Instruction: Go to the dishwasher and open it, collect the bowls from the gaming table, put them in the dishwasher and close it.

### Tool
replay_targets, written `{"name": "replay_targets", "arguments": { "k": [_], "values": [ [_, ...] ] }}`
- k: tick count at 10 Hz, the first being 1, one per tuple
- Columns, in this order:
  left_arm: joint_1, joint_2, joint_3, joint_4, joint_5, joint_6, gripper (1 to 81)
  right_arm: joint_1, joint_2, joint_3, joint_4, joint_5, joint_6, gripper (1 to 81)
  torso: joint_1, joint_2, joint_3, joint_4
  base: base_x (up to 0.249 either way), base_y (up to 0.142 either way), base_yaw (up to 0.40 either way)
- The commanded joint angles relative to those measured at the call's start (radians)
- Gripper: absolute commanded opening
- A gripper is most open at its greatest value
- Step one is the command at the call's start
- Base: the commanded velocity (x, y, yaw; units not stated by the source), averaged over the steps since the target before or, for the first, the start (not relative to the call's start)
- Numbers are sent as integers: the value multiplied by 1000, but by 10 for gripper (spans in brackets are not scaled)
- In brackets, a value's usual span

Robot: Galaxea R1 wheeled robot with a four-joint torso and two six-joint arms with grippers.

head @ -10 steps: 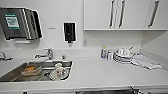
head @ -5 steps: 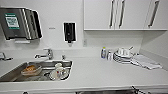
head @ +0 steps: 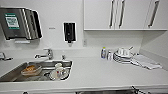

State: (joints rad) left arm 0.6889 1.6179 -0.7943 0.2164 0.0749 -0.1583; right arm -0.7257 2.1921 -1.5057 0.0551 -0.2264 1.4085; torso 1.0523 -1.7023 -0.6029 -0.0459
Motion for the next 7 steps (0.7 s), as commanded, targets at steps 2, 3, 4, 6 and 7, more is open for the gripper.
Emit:
{"name": "replay_targets", "arguments": {
  "k": [2, 3, 4, 6, 7],
  "values": [
    [-90, -30, 18, 3, 0, -1, 811, 91, -15, 7, -27, -90, 0, 811, 0, 0, 0, 0, 0, 0, 0],
    [-90, -32, 18, 3, 0, -1, 811, 87, -15, 6, -34, -91, 0, 811, 0, 0, 0, 0, 0, 0, 0],
    [-90, -32, 18, 3, 0, -1, 811, 82, -15, 6, -38, -90, 0, 811, 0, 0, 0, 0, -71, 0, 0],
    [-90, -31, 18, 0, 0, -1, 811, 82, -7, 9, -38, -90, 0, 811, 2, 1, 0, 0, -75, 0, 0],
    [-90, -32, 18, 0, 2, -1, 811, 82, 4, 6, -38, -90, 0, 811, 0, 0, 0, 0, -75, 0, 0]
  ]
}}
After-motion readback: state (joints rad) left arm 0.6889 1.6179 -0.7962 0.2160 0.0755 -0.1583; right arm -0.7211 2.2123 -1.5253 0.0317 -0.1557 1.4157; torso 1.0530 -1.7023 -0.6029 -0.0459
